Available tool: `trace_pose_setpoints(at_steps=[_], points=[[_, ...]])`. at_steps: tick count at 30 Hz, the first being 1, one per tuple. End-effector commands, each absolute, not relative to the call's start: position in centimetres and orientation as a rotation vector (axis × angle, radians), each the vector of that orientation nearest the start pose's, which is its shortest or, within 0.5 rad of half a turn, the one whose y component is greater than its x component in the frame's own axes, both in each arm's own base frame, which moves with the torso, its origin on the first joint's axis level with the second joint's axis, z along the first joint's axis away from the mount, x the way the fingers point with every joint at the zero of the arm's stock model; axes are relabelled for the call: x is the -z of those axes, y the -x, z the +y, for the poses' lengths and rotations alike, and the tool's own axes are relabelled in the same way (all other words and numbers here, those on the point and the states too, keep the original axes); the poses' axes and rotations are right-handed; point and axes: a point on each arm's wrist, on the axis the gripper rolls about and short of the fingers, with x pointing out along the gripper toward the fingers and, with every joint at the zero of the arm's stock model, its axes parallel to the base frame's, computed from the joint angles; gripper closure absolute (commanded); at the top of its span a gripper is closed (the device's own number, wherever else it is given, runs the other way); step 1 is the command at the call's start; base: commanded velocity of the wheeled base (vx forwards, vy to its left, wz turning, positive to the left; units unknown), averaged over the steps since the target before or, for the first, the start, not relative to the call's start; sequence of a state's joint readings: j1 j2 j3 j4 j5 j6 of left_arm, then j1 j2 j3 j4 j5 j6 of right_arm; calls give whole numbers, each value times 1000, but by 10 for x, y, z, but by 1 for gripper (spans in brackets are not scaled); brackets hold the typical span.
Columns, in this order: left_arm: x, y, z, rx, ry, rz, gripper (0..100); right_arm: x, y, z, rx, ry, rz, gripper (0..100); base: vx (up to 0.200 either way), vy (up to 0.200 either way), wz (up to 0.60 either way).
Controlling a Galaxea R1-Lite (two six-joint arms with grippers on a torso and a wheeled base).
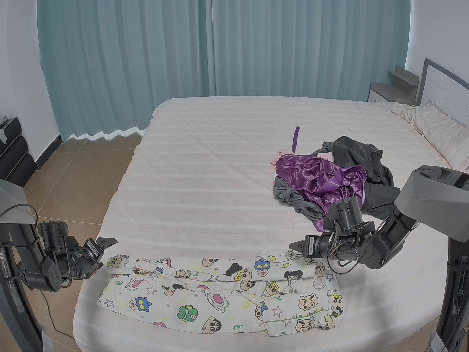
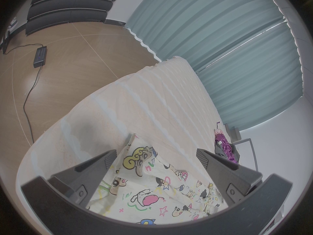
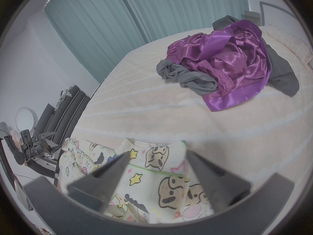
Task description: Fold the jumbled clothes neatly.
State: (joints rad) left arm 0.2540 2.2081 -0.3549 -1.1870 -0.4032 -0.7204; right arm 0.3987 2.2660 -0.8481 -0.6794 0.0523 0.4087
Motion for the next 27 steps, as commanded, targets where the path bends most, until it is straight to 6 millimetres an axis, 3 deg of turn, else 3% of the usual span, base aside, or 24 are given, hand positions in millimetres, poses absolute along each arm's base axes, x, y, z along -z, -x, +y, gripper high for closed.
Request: trace_pose_setpoints(at_steps=[1, 3, 5, 9, 13, 18, 27], points=[[11, -274, 62, -93, 911, 666, 0, -5, -340, 135, -241, -280, 799, 0, 0, 0, 0], [11, -274, 62, -93, 911, 666, 0, -5, -339, 134, -238, -281, 801, 0, 0, 0, 0], [11, -274, 62, -93, 911, 666, 0, -18, -326, 126, -204, -349, 802, 0, 0, 0, 0], [11, -274, 62, -93, 911, 666, 0, -24, -311, 124, -188, -398, 824, 0, 0, 0, 0], [11, -274, 62, -95, 911, 667, 0, -24, -286, 136, -155, -541, 890, 0, 0, 0, 0], [11, -274, 62, -95, 911, 668, 0, -14, -288, 140, -121, -622, 930, 0, 0, 0, 0], [11, -274, 62, -95, 911, 668, 0, 13, -297, 145, -148, -584, 917, 0, 0, 0, 0]])
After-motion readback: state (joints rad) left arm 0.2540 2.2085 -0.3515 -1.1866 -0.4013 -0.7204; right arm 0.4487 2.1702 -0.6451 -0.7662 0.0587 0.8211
